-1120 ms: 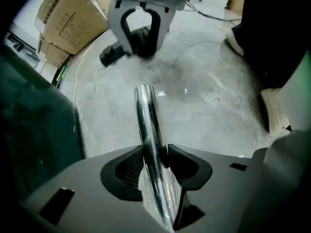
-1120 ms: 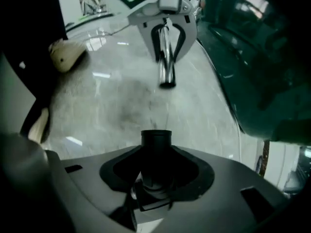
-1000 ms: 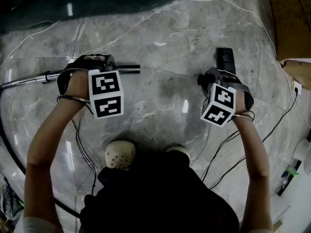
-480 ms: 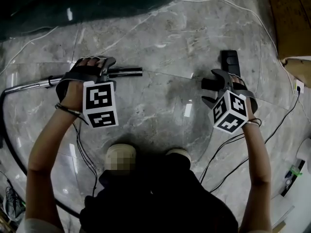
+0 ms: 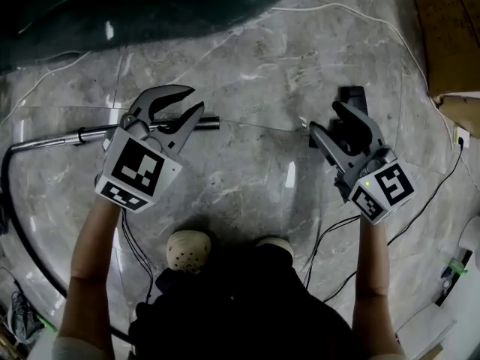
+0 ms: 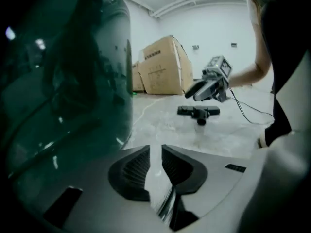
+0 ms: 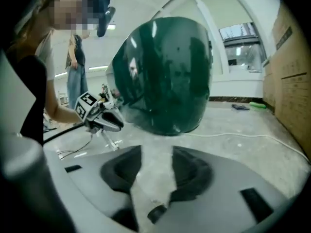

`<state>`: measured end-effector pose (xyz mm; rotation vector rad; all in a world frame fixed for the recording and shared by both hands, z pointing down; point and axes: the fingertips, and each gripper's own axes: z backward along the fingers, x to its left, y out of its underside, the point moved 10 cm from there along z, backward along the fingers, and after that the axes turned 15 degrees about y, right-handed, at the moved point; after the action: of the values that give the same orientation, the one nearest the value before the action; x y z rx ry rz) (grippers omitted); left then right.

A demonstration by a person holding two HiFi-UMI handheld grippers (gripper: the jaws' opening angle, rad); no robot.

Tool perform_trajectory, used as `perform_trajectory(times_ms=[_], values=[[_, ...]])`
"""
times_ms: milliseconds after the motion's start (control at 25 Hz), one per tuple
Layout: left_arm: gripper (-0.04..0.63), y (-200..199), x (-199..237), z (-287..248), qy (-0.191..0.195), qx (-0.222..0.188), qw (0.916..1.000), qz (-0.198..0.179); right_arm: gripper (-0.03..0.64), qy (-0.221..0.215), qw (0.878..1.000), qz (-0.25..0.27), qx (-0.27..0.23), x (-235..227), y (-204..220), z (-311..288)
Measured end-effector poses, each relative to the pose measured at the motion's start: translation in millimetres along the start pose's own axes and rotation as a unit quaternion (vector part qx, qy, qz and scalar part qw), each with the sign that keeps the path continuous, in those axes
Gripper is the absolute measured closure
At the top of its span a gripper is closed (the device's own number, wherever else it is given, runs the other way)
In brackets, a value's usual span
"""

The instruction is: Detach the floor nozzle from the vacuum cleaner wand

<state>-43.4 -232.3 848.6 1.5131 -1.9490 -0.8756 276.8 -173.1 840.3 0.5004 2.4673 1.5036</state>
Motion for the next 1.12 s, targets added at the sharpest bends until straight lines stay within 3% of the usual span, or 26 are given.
perform_trajectory(times_ms=[40, 80, 240, 360, 640, 1120], values=[[0.540, -5, 2, 0, -0.010, -0.026, 0.9996, 0.010, 0.543, 0.027, 0.999, -0.025, -0.021, -1, 1, 1], [0.579, -9, 4, -1, -0.015, -0.050, 0.9984, 0.020, 0.601, 0.048, 0.997, -0.052, -0.039, -3, 2, 1], [0.586, -25, 7, 1, -0.012, -0.147, 0.9877, 0.052, 0.603, 0.065, 0.980, -0.156, -0.108, -5, -4, 6], [0.586, -48, 8, 13, -0.035, -0.189, 0.9799, 0.054, 0.603, 0.070, 0.974, -0.170, -0.135, -4, -30, 13], [0.586, -130, -3, 87, -0.064, -0.204, 0.9735, 0.082, 0.603, 0.089, 0.983, -0.114, -0.113, 19, -129, 68], [0.586, -280, -21, 248, -0.122, -0.185, 0.9706, 0.093, 0.603, 0.110, 0.983, -0.114, -0.093, 36, -312, 170]])
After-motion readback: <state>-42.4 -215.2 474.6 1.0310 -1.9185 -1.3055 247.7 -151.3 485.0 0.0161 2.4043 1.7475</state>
